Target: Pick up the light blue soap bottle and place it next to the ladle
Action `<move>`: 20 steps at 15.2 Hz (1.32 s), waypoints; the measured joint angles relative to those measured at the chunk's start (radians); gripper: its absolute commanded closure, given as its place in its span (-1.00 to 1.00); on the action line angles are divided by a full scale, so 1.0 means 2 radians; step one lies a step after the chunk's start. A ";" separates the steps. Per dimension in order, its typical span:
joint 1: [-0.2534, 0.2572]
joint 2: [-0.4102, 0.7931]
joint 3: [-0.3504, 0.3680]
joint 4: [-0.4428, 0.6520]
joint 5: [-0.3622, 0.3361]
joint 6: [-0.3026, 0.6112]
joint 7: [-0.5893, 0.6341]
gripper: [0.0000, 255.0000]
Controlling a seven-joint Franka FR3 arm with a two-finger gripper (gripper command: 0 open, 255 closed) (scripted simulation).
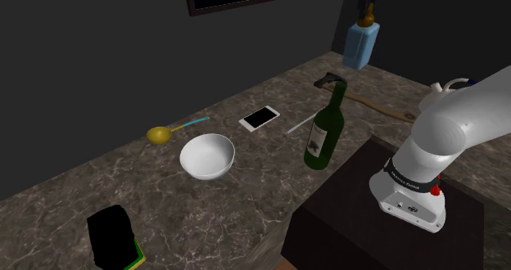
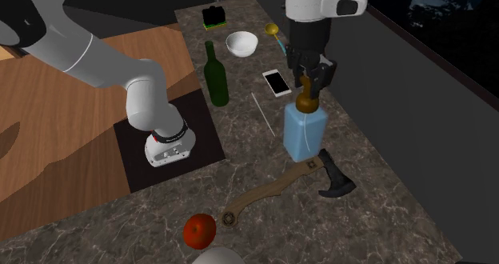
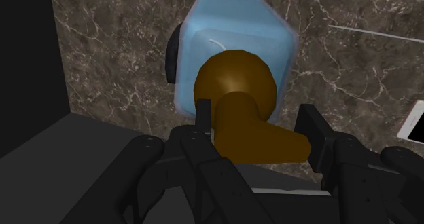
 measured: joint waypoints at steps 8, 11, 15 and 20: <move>0.002 0.010 0.004 0.059 0.007 -0.047 -0.012 1.00; 0.003 0.017 0.004 0.084 0.009 -0.065 -0.019 1.00; 0.004 0.025 0.007 0.121 0.013 -0.093 -0.026 1.00; 0.005 0.037 0.008 0.163 0.016 -0.123 -0.035 1.00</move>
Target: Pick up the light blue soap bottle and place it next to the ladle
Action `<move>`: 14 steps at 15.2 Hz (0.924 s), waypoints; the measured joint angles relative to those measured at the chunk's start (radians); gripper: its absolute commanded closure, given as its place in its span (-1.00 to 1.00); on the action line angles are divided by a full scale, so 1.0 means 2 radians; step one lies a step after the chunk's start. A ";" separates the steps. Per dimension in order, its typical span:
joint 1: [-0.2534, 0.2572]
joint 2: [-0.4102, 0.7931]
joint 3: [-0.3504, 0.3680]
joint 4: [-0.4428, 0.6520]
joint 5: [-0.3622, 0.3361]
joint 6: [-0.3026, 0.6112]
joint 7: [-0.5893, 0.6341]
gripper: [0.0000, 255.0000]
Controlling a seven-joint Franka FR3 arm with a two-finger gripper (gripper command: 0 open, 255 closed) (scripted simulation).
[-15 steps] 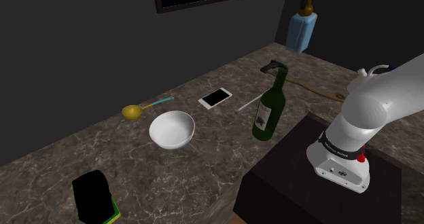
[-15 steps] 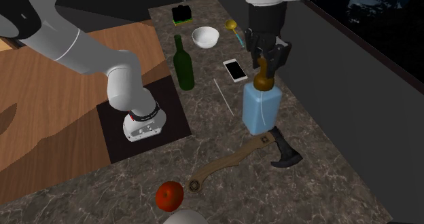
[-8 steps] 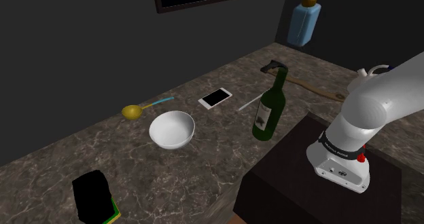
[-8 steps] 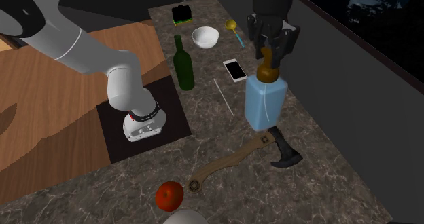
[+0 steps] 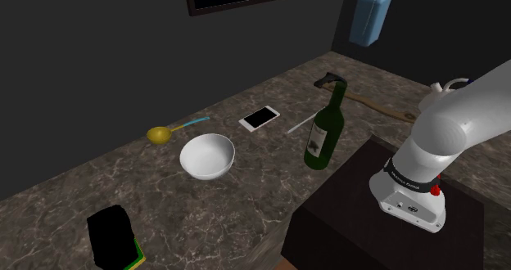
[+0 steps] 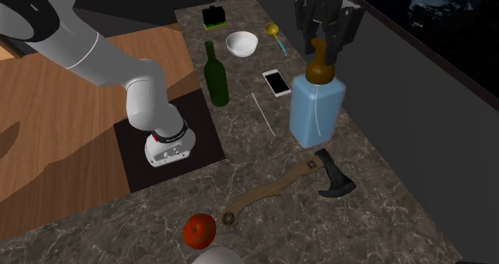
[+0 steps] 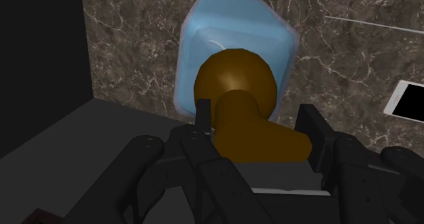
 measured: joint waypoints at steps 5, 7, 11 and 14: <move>0.001 0.017 0.001 0.051 0.004 -0.034 -0.010 1.00; 0.001 0.022 0.001 0.068 0.005 -0.044 -0.014 1.00; 0.012 0.021 0.026 0.051 0.008 -0.040 0.024 1.00; 0.022 0.022 0.049 0.038 0.012 -0.037 0.060 1.00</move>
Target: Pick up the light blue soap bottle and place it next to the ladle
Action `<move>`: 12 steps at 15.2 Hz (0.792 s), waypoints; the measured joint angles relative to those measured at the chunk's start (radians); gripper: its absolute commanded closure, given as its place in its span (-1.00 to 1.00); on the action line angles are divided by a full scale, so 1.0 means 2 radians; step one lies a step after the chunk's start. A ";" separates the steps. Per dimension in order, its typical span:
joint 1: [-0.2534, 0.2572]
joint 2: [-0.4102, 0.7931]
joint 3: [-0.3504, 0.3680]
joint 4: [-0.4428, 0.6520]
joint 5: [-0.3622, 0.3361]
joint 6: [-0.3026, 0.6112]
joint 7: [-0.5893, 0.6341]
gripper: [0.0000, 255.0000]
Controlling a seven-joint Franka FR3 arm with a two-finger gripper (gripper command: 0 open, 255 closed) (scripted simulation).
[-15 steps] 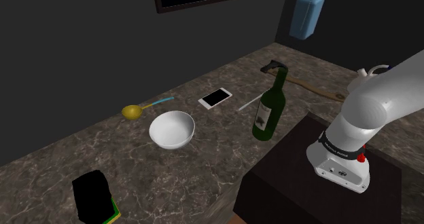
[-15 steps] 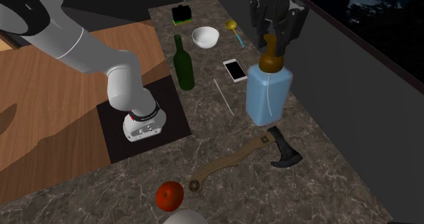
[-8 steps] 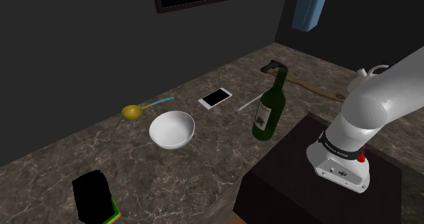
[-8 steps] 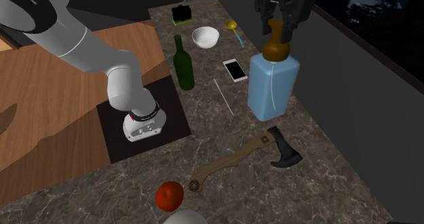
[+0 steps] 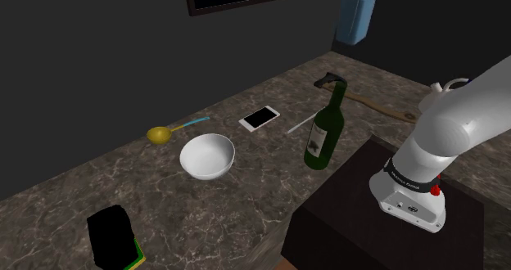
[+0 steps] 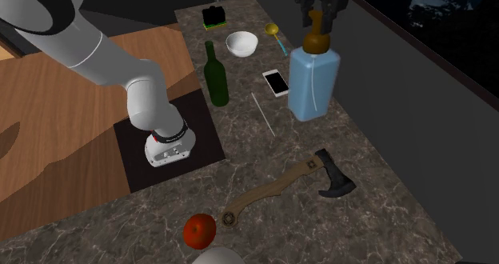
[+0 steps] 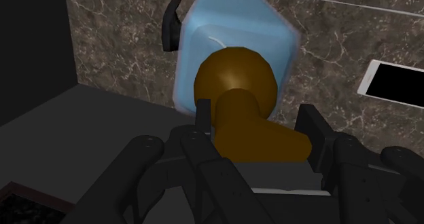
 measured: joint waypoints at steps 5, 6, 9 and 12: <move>0.018 0.009 0.039 -0.023 0.008 0.014 0.064 1.00; 0.022 0.017 0.047 -0.020 0.010 0.016 0.076 1.00; 0.033 0.032 0.068 -0.019 0.014 0.020 0.110 1.00; 0.045 0.053 0.090 -0.009 0.017 0.022 0.145 1.00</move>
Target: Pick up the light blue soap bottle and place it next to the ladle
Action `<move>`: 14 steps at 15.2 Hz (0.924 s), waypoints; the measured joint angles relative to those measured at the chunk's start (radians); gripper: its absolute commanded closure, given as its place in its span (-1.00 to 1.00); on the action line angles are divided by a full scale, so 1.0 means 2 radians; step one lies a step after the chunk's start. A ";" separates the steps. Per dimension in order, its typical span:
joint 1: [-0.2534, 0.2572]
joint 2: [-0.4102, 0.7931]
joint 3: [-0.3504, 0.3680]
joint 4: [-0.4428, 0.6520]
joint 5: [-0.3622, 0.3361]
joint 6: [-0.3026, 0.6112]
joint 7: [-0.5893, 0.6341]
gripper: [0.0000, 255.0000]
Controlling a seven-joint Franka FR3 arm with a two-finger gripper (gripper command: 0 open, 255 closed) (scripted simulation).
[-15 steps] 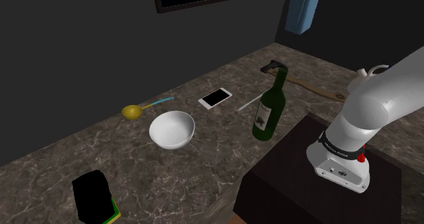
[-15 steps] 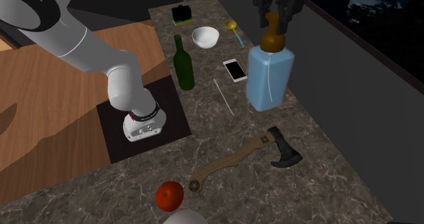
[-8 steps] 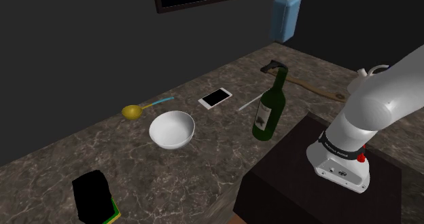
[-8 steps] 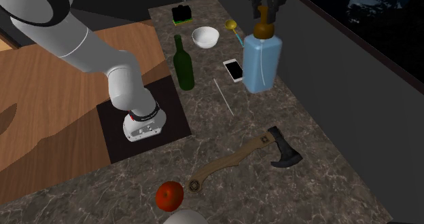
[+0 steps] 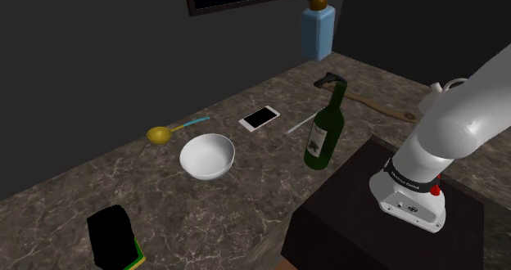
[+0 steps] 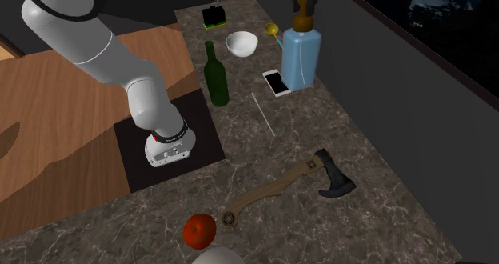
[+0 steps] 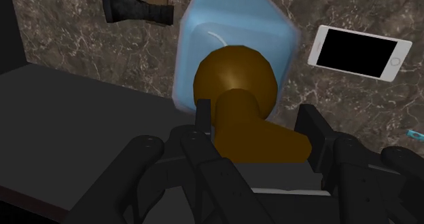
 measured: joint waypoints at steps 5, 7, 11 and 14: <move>0.019 0.042 0.032 0.013 0.002 0.013 0.056 1.00; 0.027 0.059 0.044 0.021 0.001 0.017 0.078 1.00; 0.045 0.107 0.067 0.059 -0.004 0.014 0.121 1.00; 0.060 0.142 0.082 0.087 -0.010 0.012 0.152 1.00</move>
